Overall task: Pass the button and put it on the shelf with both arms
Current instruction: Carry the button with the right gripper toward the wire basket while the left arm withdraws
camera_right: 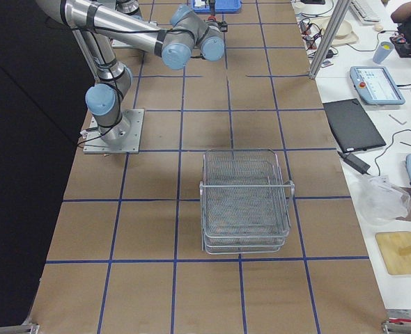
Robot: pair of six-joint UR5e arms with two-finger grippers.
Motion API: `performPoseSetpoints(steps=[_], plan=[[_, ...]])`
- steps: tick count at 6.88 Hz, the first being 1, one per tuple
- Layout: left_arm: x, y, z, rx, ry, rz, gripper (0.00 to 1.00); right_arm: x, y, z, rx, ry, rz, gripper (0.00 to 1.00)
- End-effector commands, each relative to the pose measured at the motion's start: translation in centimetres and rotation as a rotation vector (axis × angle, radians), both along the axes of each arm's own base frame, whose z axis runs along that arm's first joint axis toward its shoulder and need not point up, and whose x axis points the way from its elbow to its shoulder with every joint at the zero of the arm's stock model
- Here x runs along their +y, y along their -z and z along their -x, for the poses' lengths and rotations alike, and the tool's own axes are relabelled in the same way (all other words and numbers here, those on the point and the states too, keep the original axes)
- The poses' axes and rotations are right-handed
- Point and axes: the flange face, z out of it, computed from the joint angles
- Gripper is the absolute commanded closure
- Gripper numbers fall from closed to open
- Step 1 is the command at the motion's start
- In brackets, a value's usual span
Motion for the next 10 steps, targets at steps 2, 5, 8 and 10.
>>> performPoseSetpoints(steps=[2,5,8,10], plan=[[-3.6,1.1,-4.2,-0.406,-0.015,-0.124,0.00,-0.9,-7.0,4.9,0.451,-0.390,0.364,1.00],[-5.0,-2.0,-7.0,-0.723,0.007,-0.111,0.00,-0.8,-6.6,11.1,0.782,-0.983,0.602,1.00],[-6.0,-5.4,-8.5,-0.910,0.015,-0.117,0.00,-2.2,-9.1,17.2,1.025,-1.474,0.730,1.00],[-6.6,-11.0,-3.0,-1.038,0.110,-0.144,0.00,-1.7,-9.1,24.2,1.031,-1.530,0.743,1.00]])
